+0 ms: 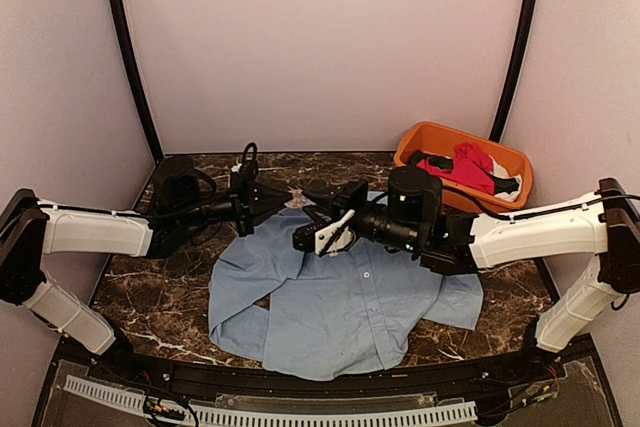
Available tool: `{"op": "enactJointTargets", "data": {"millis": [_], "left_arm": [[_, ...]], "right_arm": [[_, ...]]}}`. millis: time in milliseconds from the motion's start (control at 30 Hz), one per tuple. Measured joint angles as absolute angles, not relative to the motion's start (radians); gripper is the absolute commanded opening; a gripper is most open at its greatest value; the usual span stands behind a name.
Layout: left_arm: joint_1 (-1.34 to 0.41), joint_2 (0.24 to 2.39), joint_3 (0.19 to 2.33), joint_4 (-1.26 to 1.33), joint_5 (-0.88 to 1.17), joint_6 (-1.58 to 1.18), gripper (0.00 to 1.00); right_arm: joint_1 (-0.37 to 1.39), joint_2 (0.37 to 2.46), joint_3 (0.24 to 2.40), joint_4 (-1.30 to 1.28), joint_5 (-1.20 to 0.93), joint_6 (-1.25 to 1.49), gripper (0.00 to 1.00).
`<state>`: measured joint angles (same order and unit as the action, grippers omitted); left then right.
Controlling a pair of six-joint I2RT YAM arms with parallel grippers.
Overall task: Pin the brooch onto the clothing
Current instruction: Pass from the left arm to the right
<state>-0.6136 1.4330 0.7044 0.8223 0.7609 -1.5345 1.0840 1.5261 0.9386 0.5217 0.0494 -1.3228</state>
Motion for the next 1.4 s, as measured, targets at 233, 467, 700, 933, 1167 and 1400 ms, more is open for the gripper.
{"op": "enactJointTargets", "data": {"millis": [233,467,700,933,1167,1400], "left_arm": [[-0.627,1.442,0.712,0.825,0.759,-1.545,0.01],[-0.633,1.444,0.734,0.831,0.759,-1.553,0.01],[-0.642,1.444,0.738,0.833,0.759,-1.553,0.01],[-0.645,1.444,0.738,0.832,0.752,-1.555,0.01],[-0.646,1.444,0.738,0.859,0.75,-1.575,0.5],[-0.628,1.436,0.737,0.901,0.747,-1.56,0.69]], "right_arm": [[1.084,1.542,0.938,0.532,0.072,-1.362,0.2],[1.084,1.543,0.938,0.535,0.082,-1.384,0.32],[1.084,1.547,0.929,0.569,0.112,-1.412,0.19],[1.084,1.563,0.928,0.627,0.136,-1.435,0.0],[1.084,1.561,0.929,0.609,0.138,-1.404,0.0],[1.075,1.532,1.096,0.274,0.033,-1.047,0.0]]}}
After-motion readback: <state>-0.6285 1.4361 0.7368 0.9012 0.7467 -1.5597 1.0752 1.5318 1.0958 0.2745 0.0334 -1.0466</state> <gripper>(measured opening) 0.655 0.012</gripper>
